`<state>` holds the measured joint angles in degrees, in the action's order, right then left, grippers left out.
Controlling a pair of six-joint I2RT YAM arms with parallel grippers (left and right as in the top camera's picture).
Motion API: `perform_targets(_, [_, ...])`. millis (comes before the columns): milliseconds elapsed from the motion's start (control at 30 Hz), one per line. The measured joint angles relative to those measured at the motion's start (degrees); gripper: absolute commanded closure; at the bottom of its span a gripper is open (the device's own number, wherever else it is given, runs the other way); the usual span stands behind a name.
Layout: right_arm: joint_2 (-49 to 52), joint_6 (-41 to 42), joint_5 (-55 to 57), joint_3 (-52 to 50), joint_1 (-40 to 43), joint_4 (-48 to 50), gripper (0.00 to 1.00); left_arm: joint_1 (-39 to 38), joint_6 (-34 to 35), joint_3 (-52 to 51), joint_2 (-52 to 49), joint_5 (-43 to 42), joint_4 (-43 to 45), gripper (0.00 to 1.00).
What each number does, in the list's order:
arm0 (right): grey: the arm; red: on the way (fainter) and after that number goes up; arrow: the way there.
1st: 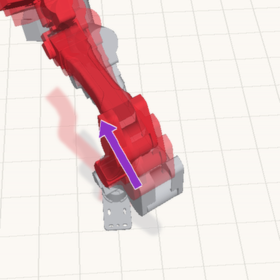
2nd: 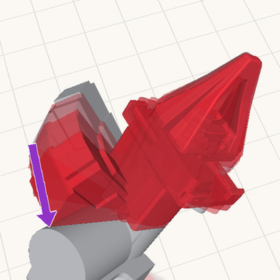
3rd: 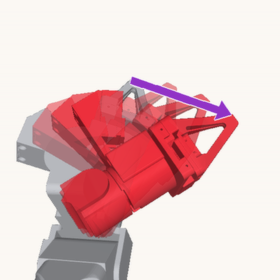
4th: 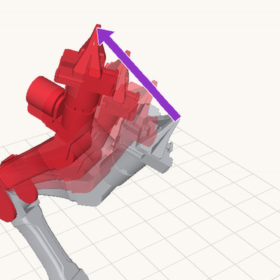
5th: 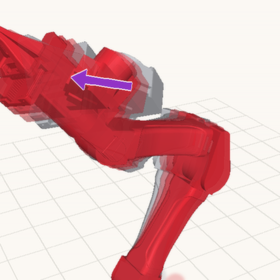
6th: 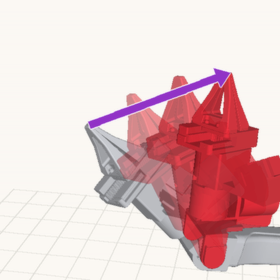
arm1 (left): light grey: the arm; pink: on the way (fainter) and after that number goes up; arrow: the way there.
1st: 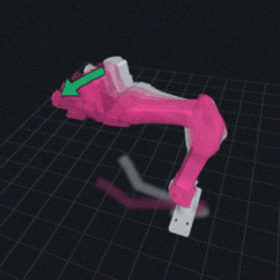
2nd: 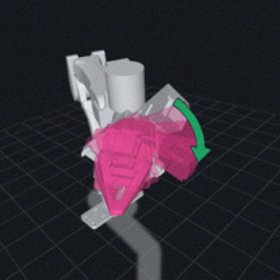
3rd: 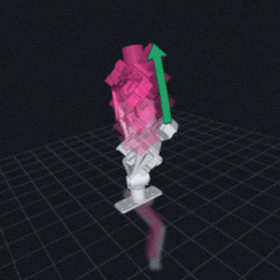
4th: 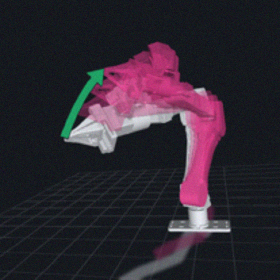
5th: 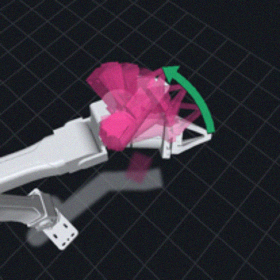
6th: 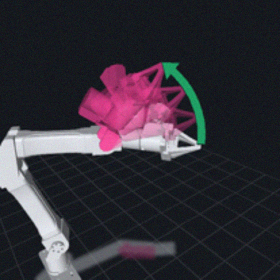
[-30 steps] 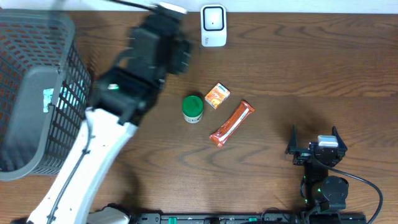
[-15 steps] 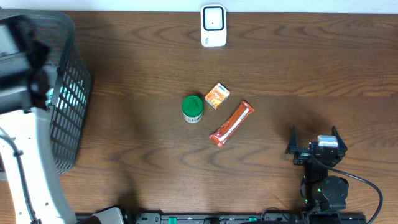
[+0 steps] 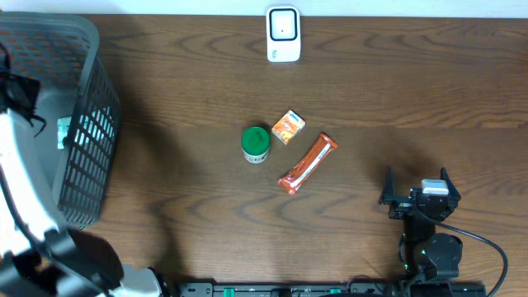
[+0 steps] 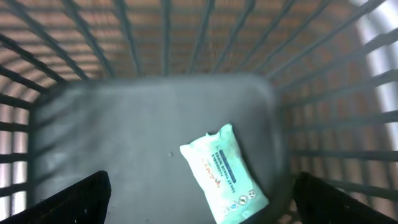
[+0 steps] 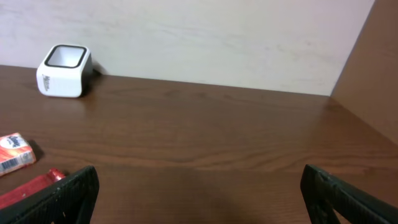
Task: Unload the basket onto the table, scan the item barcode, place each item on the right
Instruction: 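Reach the left gripper into the basket toward the mint-green wipes pack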
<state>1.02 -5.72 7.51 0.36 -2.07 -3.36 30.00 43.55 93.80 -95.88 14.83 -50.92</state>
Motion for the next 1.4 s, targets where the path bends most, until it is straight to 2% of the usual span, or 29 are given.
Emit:
perform_targets(300, [0.00, 0.00, 0.00, 0.00, 0.00, 0.00, 0.01, 0.00, 0.15, 0.00, -11.37, -14.01, 5.88, 0.06])
perform_targets(433, [0.00, 0.00, 0.00, 0.00, 0.00, 0.00, 0.01, 0.00, 2.34, 0.00, -14.38, -17.46, 6.40, 0.06])
perform_targets(1000, [0.00, 0.00, 0.00, 0.00, 0.00, 0.00, 0.01, 0.00, 12.85, 0.00, -23.74, -20.55, 8.24, 0.06])
perform_targets(1167, [0.00, 0.00, 0.00, 0.00, 0.00, 0.00, 0.01, 0.00, 13.73, 0.00, -25.38, -20.52, 8.79, 0.30])
perform_targets(1200, [0.00, 0.00, 0.00, 0.00, 0.00, 0.02, 0.01, 0.00, 13.81, 0.00, -25.73, -20.52, 8.76, 0.39])
perform_targets(1333, [0.00, 0.00, 0.00, 0.00, 0.00, 0.00, 0.01, 0.02, 14.47, 0.13, -26.62, -20.55, 8.00, 0.92])
perform_targets(1400, [0.00, 0.00, 0.00, 0.00, 0.00, 0.02, 0.01, 0.04, 14.53, 0.72, -26.67, -20.52, 6.93, 0.93])
